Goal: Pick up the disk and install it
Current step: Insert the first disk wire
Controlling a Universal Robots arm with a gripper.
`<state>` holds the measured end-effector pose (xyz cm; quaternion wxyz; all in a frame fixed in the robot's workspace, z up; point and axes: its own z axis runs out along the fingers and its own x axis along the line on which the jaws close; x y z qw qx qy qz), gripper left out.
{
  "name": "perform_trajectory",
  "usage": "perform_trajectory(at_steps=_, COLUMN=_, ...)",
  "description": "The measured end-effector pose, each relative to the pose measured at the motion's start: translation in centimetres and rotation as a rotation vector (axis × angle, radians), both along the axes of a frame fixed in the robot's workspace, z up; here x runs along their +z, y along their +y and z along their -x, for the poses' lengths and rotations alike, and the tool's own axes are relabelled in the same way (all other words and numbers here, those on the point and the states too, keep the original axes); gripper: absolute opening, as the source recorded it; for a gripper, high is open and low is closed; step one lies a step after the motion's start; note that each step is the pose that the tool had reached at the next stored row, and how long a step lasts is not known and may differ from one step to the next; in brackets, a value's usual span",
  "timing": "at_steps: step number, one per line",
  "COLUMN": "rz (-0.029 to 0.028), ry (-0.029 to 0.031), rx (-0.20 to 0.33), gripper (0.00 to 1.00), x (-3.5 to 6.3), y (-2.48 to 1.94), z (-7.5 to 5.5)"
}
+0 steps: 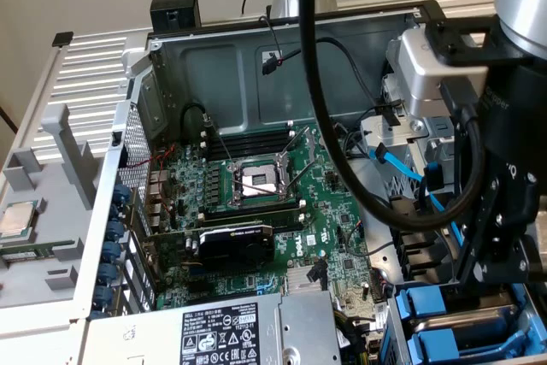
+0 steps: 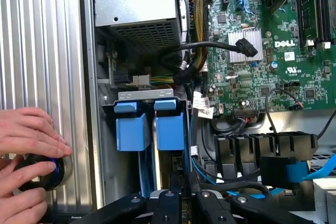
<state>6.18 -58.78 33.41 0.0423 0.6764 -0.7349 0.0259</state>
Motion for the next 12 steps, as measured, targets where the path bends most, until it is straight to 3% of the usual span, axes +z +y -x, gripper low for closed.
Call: perform_trajectory(at_steps=12, rz=-0.0003, ry=-0.0005, rx=-0.002, gripper=0.17, x=-0.18, y=-0.02, z=-0.05)
